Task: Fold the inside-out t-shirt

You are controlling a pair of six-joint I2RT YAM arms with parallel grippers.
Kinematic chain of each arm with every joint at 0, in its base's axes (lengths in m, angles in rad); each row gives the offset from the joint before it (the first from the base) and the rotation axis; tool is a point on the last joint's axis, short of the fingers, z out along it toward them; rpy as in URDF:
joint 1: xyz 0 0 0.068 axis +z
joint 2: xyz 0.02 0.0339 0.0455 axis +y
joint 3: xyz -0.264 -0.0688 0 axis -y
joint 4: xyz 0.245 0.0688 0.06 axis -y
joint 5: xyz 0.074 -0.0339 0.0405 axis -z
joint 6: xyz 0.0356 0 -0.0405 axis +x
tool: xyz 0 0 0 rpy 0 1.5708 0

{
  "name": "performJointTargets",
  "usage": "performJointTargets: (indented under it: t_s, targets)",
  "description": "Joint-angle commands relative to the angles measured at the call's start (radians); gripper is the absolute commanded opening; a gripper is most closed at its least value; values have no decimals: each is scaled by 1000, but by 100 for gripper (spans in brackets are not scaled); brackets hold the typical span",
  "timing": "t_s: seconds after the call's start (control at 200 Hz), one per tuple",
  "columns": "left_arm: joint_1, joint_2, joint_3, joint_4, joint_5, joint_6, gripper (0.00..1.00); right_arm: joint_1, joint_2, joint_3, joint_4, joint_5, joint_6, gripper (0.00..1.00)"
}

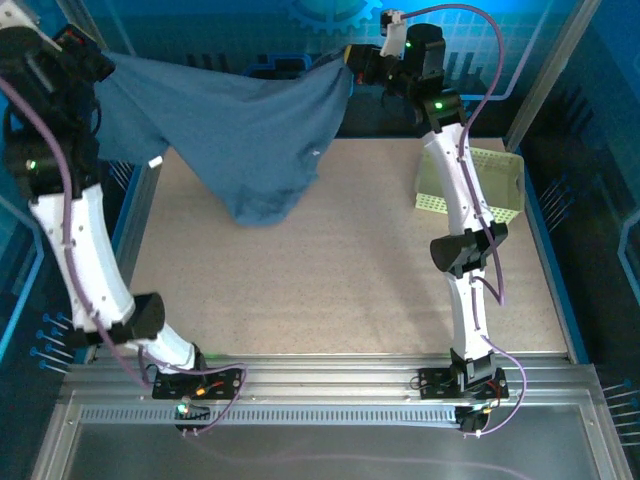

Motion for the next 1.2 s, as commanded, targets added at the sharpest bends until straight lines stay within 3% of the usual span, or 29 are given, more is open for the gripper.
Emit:
performJointTargets:
  t_s: [0.0, 0.14, 0.29, 0.52, 0.625, 0.73, 0.89, 1.096, 1.196]
  targets:
    - [-5, -167, -134, 195, 161, -2, 0, 1, 27, 17, 79, -34, 14, 0]
    - [-43, -363, -419, 278, 308, -25, 0, 5, 43, -40, 2, -37, -45, 0]
    - [-176, -555, -773, 335, 432, -39, 0, 2, 39, -231, -60, -8, -97, 0]
    - [-529, -699, -1239, 310, 343, 42, 0, -31, 24, -531, -19, 48, -127, 0]
    - [-752, -704, -1398, 349, 239, 33, 0, -58, 42, -589, -19, 65, -124, 0]
    - [-965, -671, -1513, 423, 106, -4, 0, -87, 89, -580, -47, 74, -118, 0]
    - [-1191, -522, -1576, 523, -38, -49, 0, -113, 152, -495, -116, 98, -121, 2]
    - [-1350, -296, -1546, 662, -130, -101, 0, -135, 207, -375, -179, 103, -128, 14]
    - [-1389, -165, -1485, 701, -97, -124, 0, -144, 206, -316, -227, 122, -134, 33]
